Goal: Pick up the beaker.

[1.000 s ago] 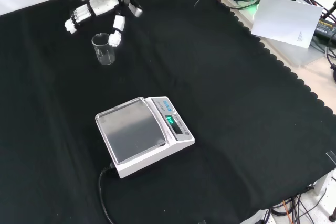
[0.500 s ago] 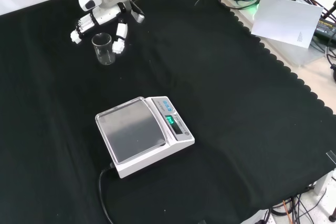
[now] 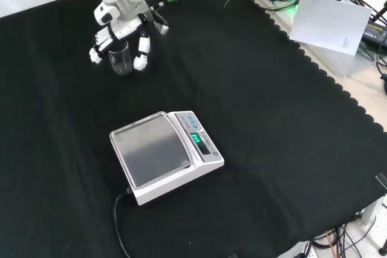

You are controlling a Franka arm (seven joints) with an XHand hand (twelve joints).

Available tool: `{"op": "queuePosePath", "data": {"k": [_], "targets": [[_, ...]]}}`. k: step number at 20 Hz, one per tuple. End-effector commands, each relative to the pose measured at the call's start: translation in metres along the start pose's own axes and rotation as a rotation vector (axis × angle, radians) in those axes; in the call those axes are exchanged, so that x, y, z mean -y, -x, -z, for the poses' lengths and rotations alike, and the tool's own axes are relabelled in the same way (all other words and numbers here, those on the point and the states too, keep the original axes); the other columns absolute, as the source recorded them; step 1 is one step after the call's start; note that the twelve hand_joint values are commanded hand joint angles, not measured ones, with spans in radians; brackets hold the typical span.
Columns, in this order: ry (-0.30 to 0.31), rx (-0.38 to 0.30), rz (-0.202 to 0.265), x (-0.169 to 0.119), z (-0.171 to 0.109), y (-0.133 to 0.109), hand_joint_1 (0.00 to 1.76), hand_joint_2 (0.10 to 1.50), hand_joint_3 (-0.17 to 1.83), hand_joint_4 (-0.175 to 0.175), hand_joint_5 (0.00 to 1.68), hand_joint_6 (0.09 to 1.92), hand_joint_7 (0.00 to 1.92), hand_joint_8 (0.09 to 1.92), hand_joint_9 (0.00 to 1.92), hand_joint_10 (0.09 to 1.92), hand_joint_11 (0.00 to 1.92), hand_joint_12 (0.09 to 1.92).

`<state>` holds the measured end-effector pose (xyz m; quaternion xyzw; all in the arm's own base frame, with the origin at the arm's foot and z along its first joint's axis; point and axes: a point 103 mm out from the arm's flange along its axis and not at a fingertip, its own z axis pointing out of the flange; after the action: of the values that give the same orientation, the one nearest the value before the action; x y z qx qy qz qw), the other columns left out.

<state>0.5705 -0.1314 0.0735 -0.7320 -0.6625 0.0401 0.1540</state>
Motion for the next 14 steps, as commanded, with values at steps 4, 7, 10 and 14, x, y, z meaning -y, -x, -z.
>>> {"op": "queuePosePath", "data": {"k": [4,7,10,14], "targets": [[0.144,-0.005,0.004,0.001,0.009,0.001,1.14,0.79,0.76,-0.070,0.52,1.35,0.45,1.16,0.71,1.04,0.64,1.28],[0.156,0.006,0.002,0.000,0.011,0.001,1.29,1.16,0.22,-0.162,0.60,1.54,0.48,1.54,0.76,1.41,0.80,1.17],[0.172,0.001,0.010,0.000,0.023,0.000,1.31,1.24,0.09,-0.175,0.60,1.56,0.48,1.63,0.79,1.47,0.82,1.16],[0.210,0.015,0.032,0.003,0.053,-0.006,1.31,1.26,0.06,-0.175,0.60,1.57,0.48,1.64,0.79,1.48,0.82,1.18]]}}
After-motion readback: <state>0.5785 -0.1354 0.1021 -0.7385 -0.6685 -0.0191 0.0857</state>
